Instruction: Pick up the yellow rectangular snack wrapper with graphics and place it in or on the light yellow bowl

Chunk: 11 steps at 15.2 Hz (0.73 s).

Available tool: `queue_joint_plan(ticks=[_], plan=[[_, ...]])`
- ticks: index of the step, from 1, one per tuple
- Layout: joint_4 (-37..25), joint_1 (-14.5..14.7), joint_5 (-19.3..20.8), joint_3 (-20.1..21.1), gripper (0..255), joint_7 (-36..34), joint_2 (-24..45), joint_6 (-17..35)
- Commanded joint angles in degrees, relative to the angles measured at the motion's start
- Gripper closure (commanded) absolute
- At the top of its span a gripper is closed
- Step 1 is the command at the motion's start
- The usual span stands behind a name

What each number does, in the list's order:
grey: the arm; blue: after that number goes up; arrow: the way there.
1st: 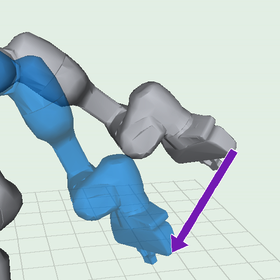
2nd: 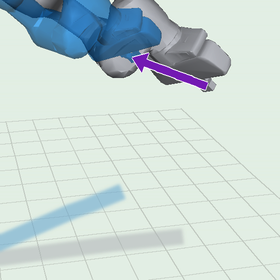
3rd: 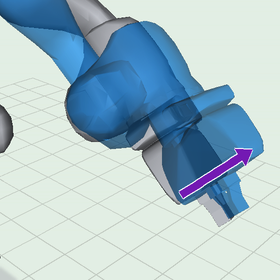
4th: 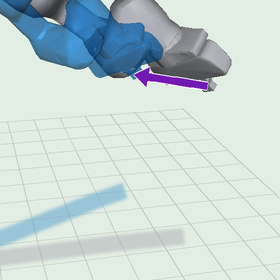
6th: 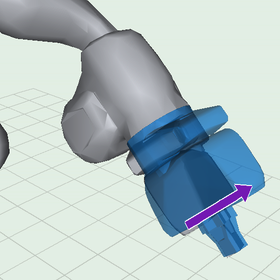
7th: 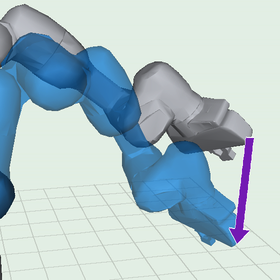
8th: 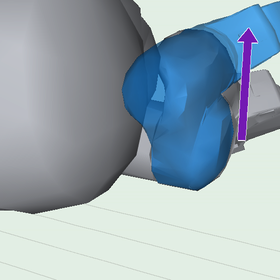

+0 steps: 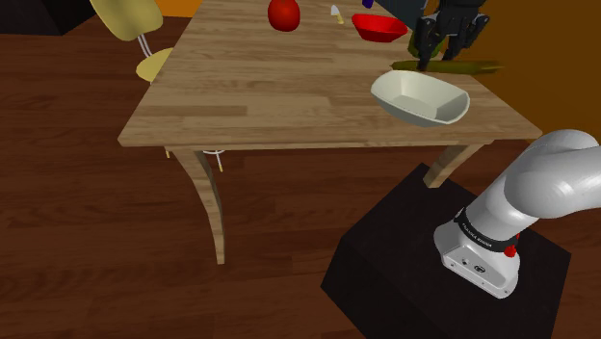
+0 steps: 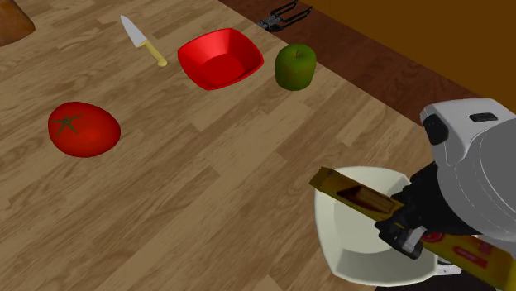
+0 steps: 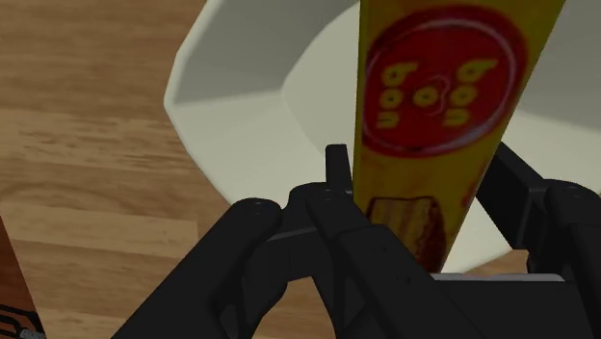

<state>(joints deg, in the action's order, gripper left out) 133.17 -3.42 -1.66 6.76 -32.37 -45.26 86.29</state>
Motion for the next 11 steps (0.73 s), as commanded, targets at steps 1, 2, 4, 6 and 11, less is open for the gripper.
queue_joint_plan(ticks=[1,2,4,6,11], plan=[[1.6,0.1,-0.2,0.2,255,-0.2,-0.4,1.2],[2.5,0.1,-0.2,0.2,255,-0.2,-0.6,1.9],[4.3,0.2,-0.3,0.3,255,-0.2,-1.0,3.3],[6.1,0.2,-0.4,0.4,255,-0.3,-1.3,4.7],[9.3,0.4,-0.6,0.5,255,-0.3,-1.9,7.4]])
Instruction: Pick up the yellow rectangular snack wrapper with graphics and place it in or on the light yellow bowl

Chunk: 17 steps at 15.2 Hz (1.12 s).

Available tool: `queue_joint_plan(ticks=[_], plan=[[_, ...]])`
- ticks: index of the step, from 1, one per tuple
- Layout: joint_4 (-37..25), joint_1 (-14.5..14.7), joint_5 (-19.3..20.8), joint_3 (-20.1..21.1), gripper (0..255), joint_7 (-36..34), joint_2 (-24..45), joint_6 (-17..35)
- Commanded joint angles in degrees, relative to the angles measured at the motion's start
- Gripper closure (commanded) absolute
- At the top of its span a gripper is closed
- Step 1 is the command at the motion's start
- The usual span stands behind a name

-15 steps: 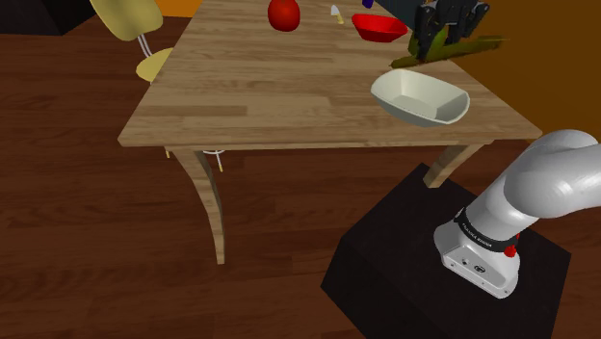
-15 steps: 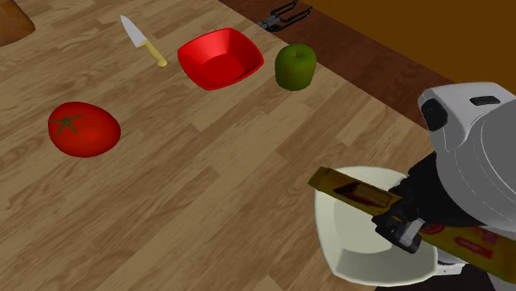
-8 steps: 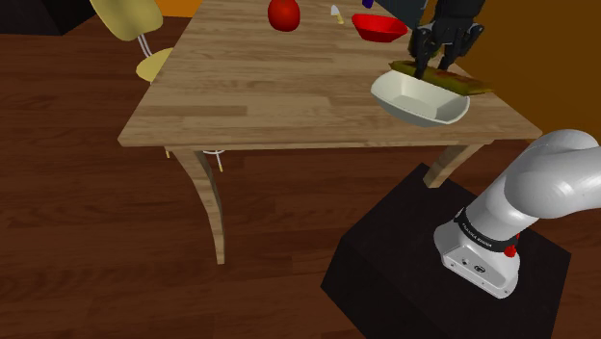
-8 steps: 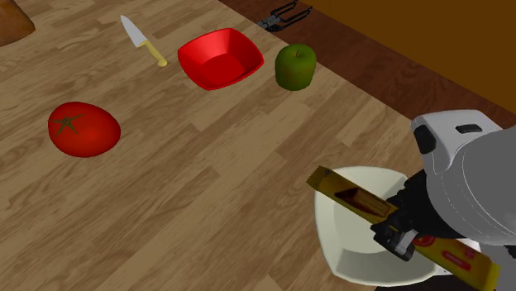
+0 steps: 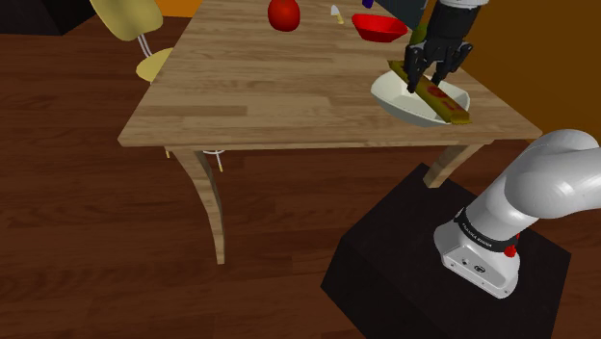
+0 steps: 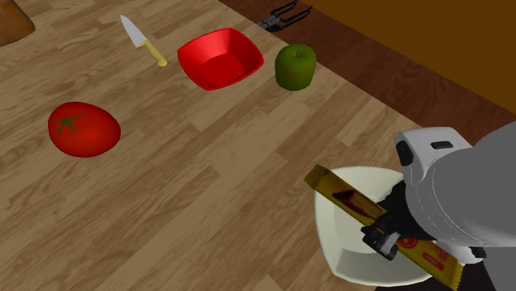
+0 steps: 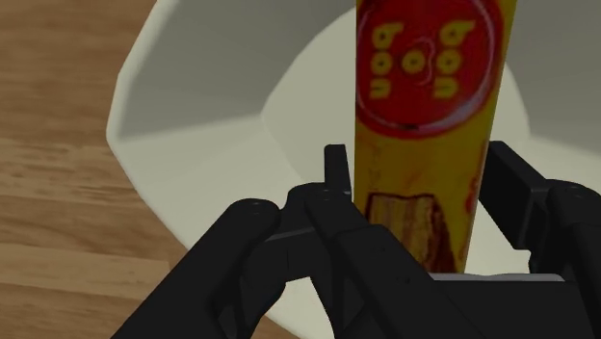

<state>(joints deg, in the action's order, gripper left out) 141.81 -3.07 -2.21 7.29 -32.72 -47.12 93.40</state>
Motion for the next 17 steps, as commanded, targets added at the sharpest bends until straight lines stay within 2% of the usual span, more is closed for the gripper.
queue_joint_plan(ticks=[1,6,7,12,16,17], plan=[[0.7,0.0,0.0,0.0,255,0.0,0.0,0.3],[0.7,0.0,0.0,0.0,255,0.0,0.0,0.3],[0.6,0.0,0.0,0.0,0,0.0,0.1,0.3],[0.7,0.0,0.0,0.0,0,0.0,0.0,0.3],[-7.8,-0.2,0.2,-0.1,0,-0.1,1.9,-6.3],[-7.8,-0.2,0.2,-0.1,0,-0.1,1.9,-6.3]])
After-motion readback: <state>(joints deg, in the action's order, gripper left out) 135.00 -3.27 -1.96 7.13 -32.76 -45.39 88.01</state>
